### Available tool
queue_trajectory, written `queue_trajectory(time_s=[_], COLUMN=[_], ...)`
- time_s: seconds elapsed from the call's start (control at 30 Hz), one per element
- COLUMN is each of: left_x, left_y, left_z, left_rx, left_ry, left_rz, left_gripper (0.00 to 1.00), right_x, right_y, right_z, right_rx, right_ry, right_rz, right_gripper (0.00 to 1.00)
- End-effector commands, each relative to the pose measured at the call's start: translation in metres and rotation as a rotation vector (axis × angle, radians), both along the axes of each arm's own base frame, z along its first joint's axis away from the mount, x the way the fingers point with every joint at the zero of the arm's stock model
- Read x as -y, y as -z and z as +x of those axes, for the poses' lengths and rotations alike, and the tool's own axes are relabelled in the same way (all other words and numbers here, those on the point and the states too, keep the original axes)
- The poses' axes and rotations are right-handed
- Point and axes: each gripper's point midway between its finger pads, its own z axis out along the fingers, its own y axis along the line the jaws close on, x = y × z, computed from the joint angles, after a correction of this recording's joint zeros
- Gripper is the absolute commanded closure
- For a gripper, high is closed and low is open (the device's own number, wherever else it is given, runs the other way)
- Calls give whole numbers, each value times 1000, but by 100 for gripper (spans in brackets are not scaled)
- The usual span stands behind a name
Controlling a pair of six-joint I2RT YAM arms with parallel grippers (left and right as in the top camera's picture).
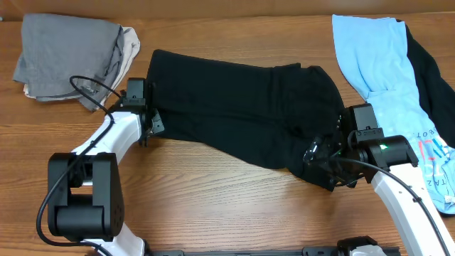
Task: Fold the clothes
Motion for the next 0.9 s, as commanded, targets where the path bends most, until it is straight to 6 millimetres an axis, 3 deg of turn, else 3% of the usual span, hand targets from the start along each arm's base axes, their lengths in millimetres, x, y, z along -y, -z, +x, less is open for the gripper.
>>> queue_trajectory(time_s=[0.0,0.2,0.4,0.63,0.87], left_x=[-14,-20,-20,-25,-43], left_y=[8,10,16,37,32], left_z=[-8,-16,-25,-73,-110], left_rx=[-34,-64,-103,-321,-466], left_ry=[-45,-63,-64,-81,-151], left_rz=[14,11,11,14,-5], left_gripper=[76,93,96,96,96], right_x=[1,1,1,1,0], right_y=[0,0,-1,-1,-2], right_z=[2,3,4,5,8], right_rx=[11,17,24,30,46], right_ry=[-5,-8,-10,-26,-34], right_rz=[-15,-14,-14,-17,-15], right_gripper=[12,12,12,12,12])
